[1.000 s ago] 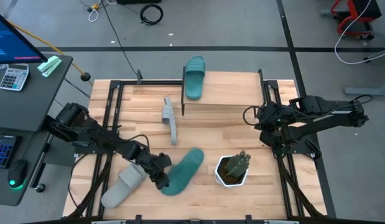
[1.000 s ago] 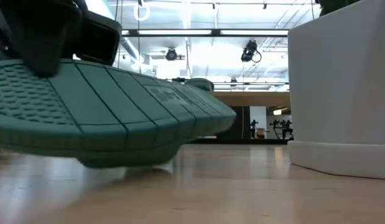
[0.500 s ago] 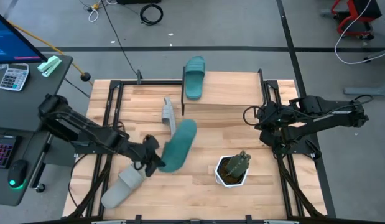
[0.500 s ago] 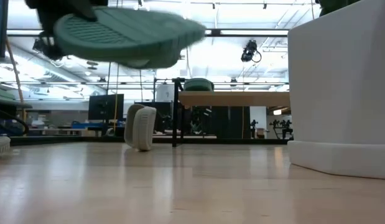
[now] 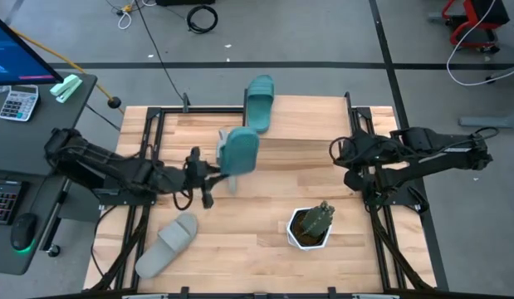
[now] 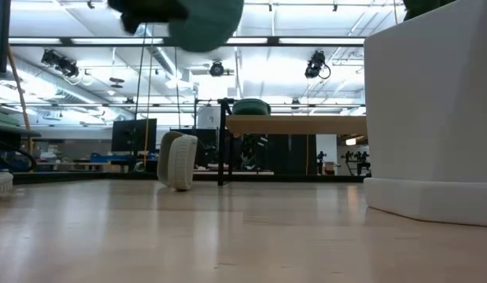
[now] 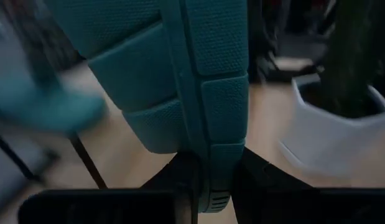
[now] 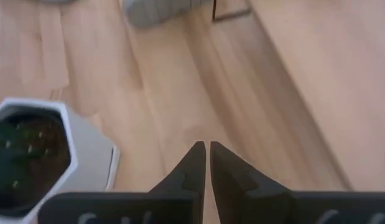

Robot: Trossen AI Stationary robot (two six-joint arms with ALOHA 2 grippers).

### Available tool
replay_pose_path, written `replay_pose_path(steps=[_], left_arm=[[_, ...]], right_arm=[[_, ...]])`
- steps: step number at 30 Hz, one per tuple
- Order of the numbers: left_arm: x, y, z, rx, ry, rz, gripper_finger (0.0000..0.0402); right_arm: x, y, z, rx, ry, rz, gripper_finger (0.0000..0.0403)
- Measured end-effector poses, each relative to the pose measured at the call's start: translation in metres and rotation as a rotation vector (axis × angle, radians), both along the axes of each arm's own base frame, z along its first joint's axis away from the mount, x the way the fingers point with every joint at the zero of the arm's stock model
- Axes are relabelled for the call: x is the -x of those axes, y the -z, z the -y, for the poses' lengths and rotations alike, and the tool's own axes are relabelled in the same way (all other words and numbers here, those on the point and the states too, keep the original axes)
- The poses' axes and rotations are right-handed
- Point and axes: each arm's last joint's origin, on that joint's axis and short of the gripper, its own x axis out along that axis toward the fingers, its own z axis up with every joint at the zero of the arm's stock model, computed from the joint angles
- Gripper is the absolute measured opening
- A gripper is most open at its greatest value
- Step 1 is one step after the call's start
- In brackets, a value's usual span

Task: Pick and place slides into the shelf
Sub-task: Put the green slides on the shelf

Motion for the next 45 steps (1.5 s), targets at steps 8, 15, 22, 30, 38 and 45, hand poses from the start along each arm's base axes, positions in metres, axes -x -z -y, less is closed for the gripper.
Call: replay_pose_path(steps=[8, 15, 22, 30, 38, 45], left_arm=[[-0.008, -0.033, -0.016, -0.443, 0.026, 0.15, 0.0061], [-0.013, -0.038, -0.046, -0.581, 0.042, 0.163, 0.006], [-0.032, -0.025, -0.072, -0.731, 0.029, 0.07, 0.006], [-0.054, -0.012, -0.09, -0.863, 0.055, 0.106, 0.006], [-0.076, -0.024, -0.116, -1.019, 0.007, 0.069, 0.006], [-0.106, -0.04, -0.134, -1.055, 0.048, -0.015, 0.006]], right_arm=[[-0.015, -0.018, 0.001, 0.131, -0.052, 0.222, 0.003], [-0.029, -0.047, -0.003, 0.179, -0.187, 0.545, 0.003], [-0.033, -0.073, -0.012, 0.131, -0.469, 0.844, 0.0035], [-0.055, -0.065, -0.014, 0.471, -0.655, 0.783, 0.0103], [-0.079, -0.07, -0.014, 0.757, -0.646, 0.846, 0.0187], [-0.084, -0.071, -0.015, 0.807, -0.648, 0.866, 0.0207]])
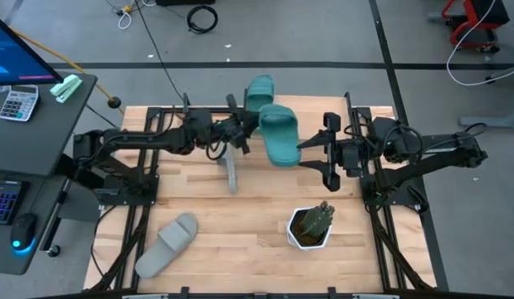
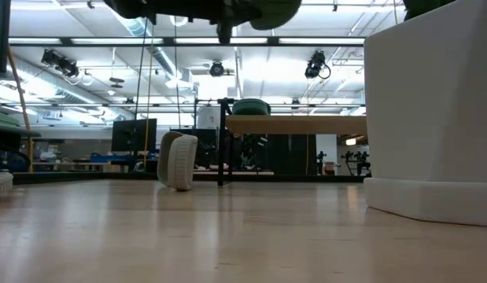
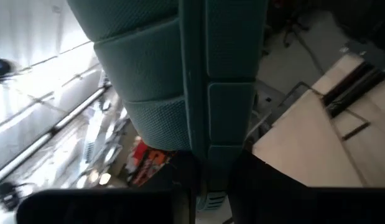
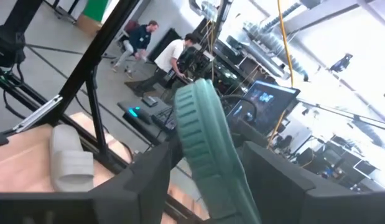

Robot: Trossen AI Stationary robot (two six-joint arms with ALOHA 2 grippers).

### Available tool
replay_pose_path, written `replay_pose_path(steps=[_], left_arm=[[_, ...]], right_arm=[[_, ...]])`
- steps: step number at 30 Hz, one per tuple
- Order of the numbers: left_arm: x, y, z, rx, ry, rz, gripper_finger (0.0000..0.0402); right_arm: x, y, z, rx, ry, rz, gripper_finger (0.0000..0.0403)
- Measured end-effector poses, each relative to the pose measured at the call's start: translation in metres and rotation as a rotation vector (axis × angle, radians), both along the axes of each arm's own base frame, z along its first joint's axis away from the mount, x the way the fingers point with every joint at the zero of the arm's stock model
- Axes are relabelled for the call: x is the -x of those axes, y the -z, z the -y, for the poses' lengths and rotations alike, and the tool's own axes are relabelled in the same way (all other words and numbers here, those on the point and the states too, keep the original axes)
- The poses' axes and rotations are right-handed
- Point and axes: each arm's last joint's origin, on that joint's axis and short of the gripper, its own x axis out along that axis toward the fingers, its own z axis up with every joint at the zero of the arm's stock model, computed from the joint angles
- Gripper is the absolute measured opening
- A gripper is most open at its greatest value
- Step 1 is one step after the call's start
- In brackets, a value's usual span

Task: Pick and place slides into the shelf
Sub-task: Put the green slides on the shelf

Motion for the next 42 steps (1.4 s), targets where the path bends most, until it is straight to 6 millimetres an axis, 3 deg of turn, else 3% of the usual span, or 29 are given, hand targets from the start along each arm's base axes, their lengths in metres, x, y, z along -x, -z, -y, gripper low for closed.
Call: replay_pose_path(steps=[9, 12, 16, 23, 28, 34, 42], left_arm=[[-0.031, 0.002, -0.008, -0.002, 0.023, -0.027, 0.0059], [-0.036, 0.004, -0.01, 0.001, 0.019, -0.035, 0.0059], [-0.038, 0.002, -0.011, 0.012, 0.017, -0.027, 0.0066], [-0.036, -0.004, -0.016, 0.037, -0.125, 0.032, 0.0172], [-0.032, -0.004, -0.025, 0.107, -0.234, 0.07, 0.0218], [-0.024, -0.007, -0.029, 0.306, -0.251, 0.112, 0.0233], [-0.006, -0.018, -0.019, 0.668, -0.03, 0.099, 0.0215]], right_arm=[[0.0, 0.0, 0.001, -0.003, 0.013, 0.002, 0.0208], [0.0, 0.0, 0.0, -0.002, 0.014, -0.004, 0.0166], [0.0, 0.001, 0.0, 0.049, 0.021, -0.003, 0.0073], [0.0, 0.001, 0.002, 0.083, 0.09, -0.003, 0.0073], [0.0, 0.002, 0.007, 0.114, 0.155, -0.012, 0.0073], [-0.001, 0.008, 0.017, 0.165, 0.192, -0.076, 0.0073], [0.0, 0.009, 0.035, 0.243, 0.267, -0.095, 0.0073]])
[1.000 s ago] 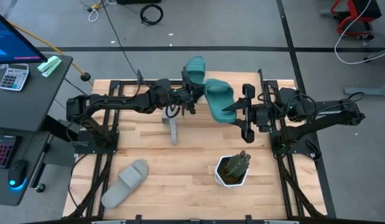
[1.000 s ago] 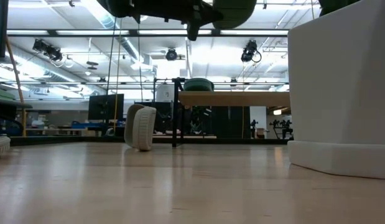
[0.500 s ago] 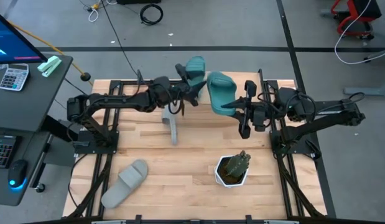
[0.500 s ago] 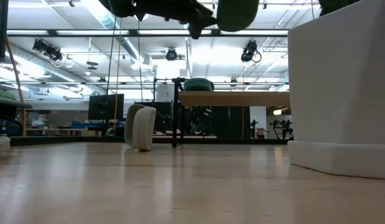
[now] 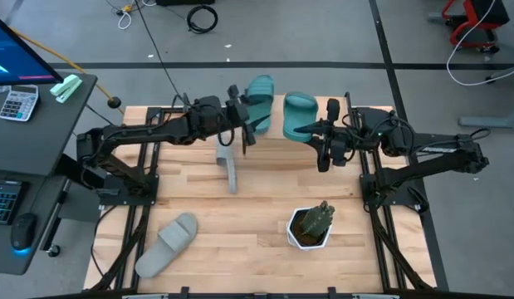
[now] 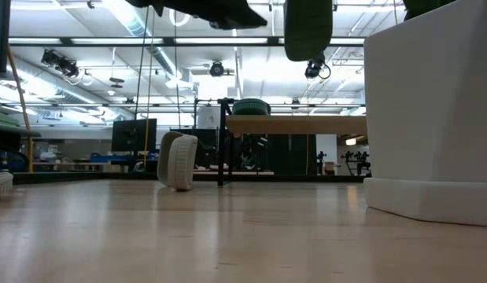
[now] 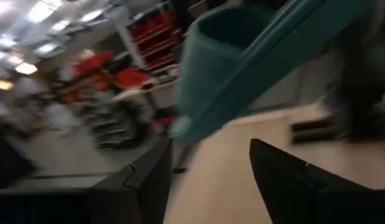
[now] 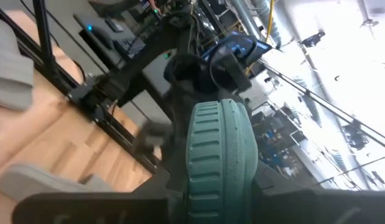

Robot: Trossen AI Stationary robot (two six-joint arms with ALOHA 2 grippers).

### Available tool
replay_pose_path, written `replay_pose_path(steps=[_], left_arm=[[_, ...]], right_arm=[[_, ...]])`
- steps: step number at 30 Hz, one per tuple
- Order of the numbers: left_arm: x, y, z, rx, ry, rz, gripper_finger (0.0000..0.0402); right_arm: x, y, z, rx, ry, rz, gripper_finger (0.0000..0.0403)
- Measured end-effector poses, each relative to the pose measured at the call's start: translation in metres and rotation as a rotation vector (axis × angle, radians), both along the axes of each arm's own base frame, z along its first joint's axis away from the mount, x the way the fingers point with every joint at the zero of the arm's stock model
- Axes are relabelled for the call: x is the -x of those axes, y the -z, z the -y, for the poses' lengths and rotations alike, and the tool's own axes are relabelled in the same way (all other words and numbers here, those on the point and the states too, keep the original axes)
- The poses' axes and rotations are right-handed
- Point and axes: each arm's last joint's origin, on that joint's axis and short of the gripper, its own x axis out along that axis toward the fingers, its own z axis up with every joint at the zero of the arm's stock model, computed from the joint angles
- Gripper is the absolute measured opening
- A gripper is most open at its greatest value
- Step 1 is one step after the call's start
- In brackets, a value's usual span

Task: Pick and place slides into the shelf
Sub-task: Put the green slides on the shelf

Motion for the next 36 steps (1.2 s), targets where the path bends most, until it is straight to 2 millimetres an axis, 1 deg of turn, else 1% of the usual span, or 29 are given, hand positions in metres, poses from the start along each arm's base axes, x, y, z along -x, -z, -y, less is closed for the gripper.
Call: replay_pose_path(steps=[6, 11, 15, 18, 22, 25, 29, 36], left_arm=[[0.004, -0.006, 0.009, 0.136, 0.171, 0.044, 0.0199], [0.004, -0.001, 0.011, 0.195, 0.208, 0.011, 0.019], [0.003, 0.004, 0.015, 0.25, 0.225, -0.032, 0.0192], [0.002, 0.007, 0.021, 0.288, 0.296, -0.058, 0.0196], [0.0, 0.008, 0.033, 0.31, 0.411, -0.083, 0.0199], [-0.001, 0.009, 0.041, 0.316, 0.465, -0.096, 0.0195], [-0.002, 0.01, 0.048, 0.31, 0.487, -0.109, 0.0189], [-0.001, 0.012, 0.048, 0.317, 0.484, -0.132, 0.0189]], right_arm=[[0.003, 0.001, 0.021, -0.014, 0.019, -0.011, 0.0073], [0.009, 0.001, 0.045, -0.026, 0.04, -0.003, 0.0073], [0.018, 0.0, 0.068, -0.055, 0.061, 0.008, 0.0073], [0.023, 0.0, 0.082, -0.072, 0.046, 0.018, 0.0073], [0.027, 0.0, 0.096, -0.066, -0.003, 0.026, 0.0073], [0.025, 0.004, 0.105, -0.074, -0.051, 0.012, 0.0073], [0.017, 0.014, 0.121, -0.09, -0.077, -0.008, 0.0073], [0.004, 0.034, 0.15, -0.126, -0.084, -0.044, 0.0073]])
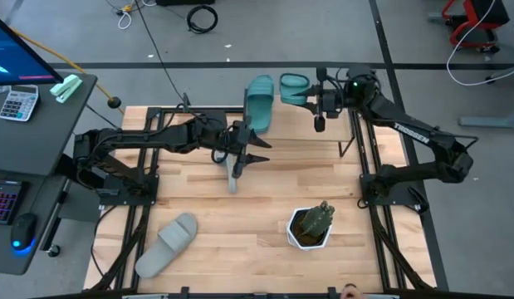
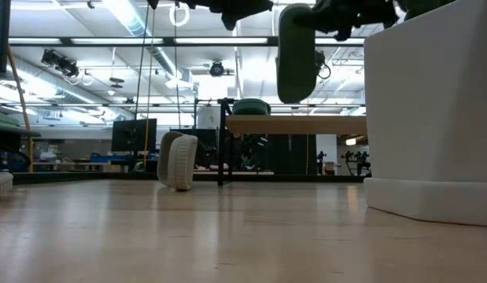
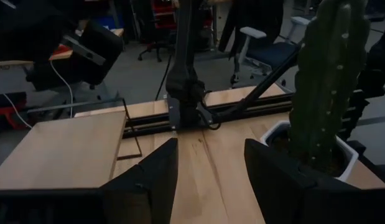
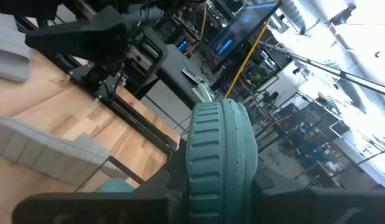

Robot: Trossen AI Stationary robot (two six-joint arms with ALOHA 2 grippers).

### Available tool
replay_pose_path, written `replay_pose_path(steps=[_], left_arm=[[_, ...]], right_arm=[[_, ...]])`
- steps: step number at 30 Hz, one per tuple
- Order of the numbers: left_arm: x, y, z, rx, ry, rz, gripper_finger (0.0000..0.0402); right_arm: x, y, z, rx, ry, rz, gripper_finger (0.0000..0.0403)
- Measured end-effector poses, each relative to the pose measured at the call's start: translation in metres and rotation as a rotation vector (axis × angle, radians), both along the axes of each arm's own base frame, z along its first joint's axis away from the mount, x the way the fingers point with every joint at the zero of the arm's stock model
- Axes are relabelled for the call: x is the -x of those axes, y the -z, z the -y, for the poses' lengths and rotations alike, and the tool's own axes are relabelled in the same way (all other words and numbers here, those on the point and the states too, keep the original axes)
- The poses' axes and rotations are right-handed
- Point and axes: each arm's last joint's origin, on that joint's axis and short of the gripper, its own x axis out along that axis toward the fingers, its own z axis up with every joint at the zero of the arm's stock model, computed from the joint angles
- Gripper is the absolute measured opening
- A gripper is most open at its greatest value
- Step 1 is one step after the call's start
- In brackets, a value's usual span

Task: Pick and place slides into the shelf
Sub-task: Put the green slides on the shelf

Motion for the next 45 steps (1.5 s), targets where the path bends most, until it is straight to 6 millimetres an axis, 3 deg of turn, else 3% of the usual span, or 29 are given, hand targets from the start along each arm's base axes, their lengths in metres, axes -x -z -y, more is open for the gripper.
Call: replay_pose_path(steps=[25, 45], left_arm=[[0.0, 0.002, 0.0, 0.001, 0.0, -0.017, 0.0178], [0.0, 0.002, 0.0, -0.015, 0.004, -0.016, 0.0174]], right_arm=[[-0.001, 0.038, 0.06, -0.081, -0.011, -0.029, 0.0073], [-0.006, 0.048, 0.069, -0.119, -0.024, -0.03, 0.0073]])
